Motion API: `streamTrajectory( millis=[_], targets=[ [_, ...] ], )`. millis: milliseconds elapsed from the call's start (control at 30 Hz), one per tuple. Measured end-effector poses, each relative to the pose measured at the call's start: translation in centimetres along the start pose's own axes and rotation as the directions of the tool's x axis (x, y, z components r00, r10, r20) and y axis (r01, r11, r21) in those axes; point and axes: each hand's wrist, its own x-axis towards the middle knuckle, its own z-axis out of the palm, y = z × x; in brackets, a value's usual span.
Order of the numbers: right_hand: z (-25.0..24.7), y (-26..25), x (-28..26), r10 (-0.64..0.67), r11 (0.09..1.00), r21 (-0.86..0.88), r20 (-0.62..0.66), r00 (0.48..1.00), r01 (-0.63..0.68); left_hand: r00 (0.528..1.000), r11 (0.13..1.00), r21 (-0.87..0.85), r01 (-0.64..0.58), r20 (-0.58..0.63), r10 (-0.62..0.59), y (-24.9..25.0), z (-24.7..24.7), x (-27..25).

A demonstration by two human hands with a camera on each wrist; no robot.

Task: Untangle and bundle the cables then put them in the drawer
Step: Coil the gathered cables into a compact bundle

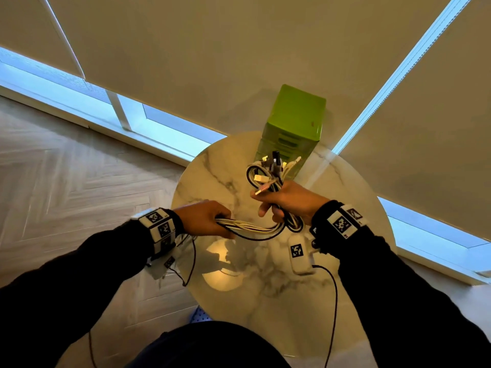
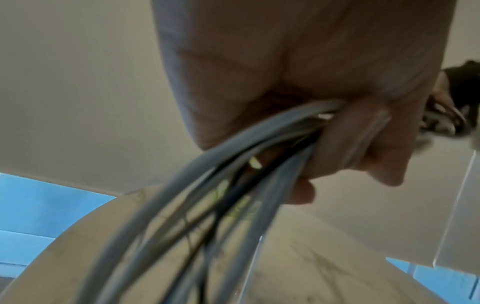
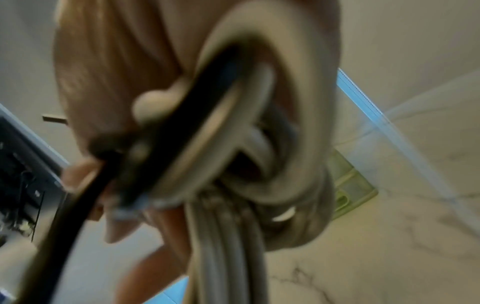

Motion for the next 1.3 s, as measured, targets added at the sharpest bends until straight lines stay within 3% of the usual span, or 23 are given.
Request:
streamTrajectory(
  millis=[167,400,600,733,867,967,1100,1300],
  targets=[
    [1.6,0.8,0.2,-0.015,0.972,-0.232,0.043,0.999,0.025,0.995,0.999,0.010,-0.045,-0.092,0.045,0.9,-1.0,0.3],
    [3.4,1.7,0.4,-0.022,0.982,-0.187,0.028,0.999,0.027,0.975,1.000,-0.022,-0.010,-0.221,0.005,2.3,-1.9,0.5],
    [3.0,1.2,1.2,0.014,0.949,-0.314,-0.036,0.999,-0.025,0.969,0.998,-0.036,-0.051,-0.243,0.041,3.1,-1.9,1.0],
    [1.7,1.0,1.0,-0.028,0.970,-0.245,-0.069,0.997,0.010,0.944,0.988,-0.102,-0.114,-0.322,0.076,3.0,-2.1,0.8],
    [0.6,1.6,0.7,-0.054,0.987,-0.154,-0.085,0.995,0.041,0.949,0.962,-0.235,-0.136,-0.311,0.058,2.0,-2.2,0.2],
    [0.6,2.0,0.4,-0.082,0.997,-0.005,-0.064,0.995,0.082,0.943,0.960,-0.225,-0.168,-0.322,0.090,2.0,-1.8,-0.1],
    [1.4,1.5,-0.2,-0.091,0.955,0.281,-0.020,0.996,0.093,0.890,0.974,-0.067,-0.219,-0.422,0.171,2.2,-1.2,0.3],
    [2.3,0.8,-0.3,-0.131,0.984,0.113,-0.053,0.990,0.136,0.771,0.933,-0.229,-0.276,-0.632,0.073,3.7,-1.4,1.2]
  ],
)
